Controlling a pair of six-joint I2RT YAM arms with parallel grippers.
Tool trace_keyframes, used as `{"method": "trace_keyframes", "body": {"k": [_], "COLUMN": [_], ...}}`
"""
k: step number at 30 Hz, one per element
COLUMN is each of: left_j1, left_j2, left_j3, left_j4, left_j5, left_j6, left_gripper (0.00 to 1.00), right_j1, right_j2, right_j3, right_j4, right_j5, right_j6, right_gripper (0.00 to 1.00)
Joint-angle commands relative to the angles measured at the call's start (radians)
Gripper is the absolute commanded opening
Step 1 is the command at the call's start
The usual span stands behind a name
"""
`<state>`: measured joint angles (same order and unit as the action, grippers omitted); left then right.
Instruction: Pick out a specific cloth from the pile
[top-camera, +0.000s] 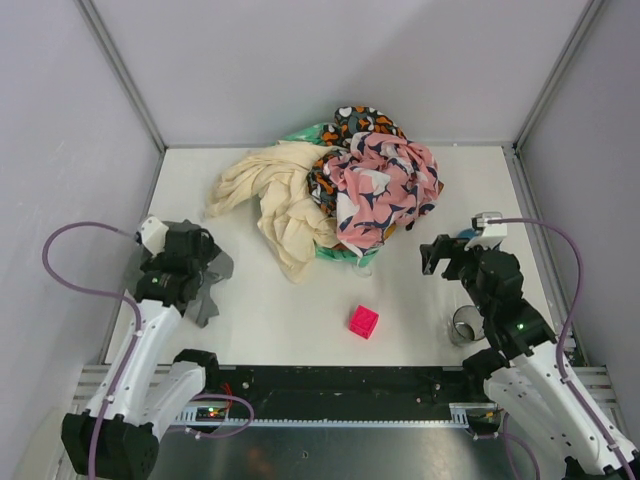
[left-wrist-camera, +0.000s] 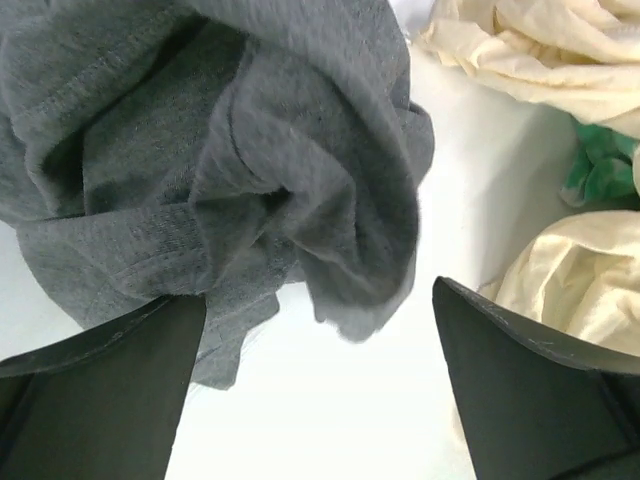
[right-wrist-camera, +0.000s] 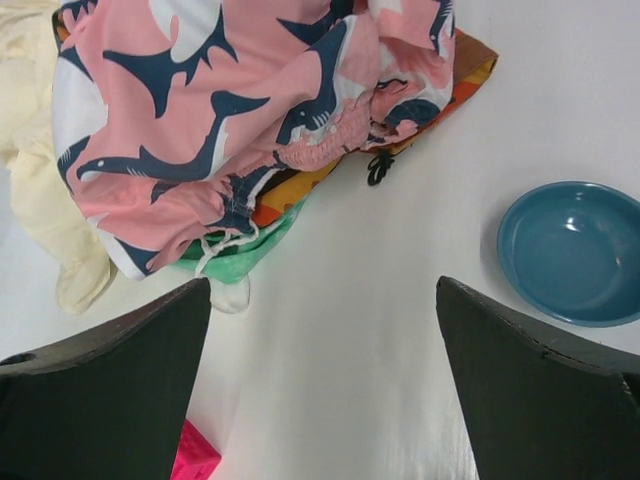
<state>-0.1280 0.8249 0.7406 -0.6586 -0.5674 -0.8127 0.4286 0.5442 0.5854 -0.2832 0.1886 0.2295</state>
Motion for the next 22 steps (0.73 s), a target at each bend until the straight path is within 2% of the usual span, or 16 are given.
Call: {"method": "trace_keyframes", "body": {"k": [1, 5, 12, 22], "left_j1": [0.005, 0.004, 0.005, 0.005], "left_j2": [-0.032, -0.119, -0.345, -0.386], "left_j3": [0.128, 0.218, 0.226, 0.244], "left_j4": [-0.062, -0.102, -0.115, -0.120], "left_j5": [0.110, 0.183, 0.190, 0.251], "left_j6": [0.018, 0.047, 0.043, 0.097], "left_gripper": [0.99, 1.00, 1.00, 1.00], "right_j1": [-0.002, -0.002, -0.003, -0.003], "right_j2": [-0.035, -0.063, -0.132, -0.193], "right_j3": [0.002, 0.002, 0.002, 0.002], "right_j4": [-0.003, -0.019, -0.048, -0.072], "right_j5": [0.085, 0.150, 0.255, 0.227], "right_j6": [0.044, 0.084, 0.125, 0.134], "right_gripper": [0.99, 0.99, 0.99, 0.99]}}
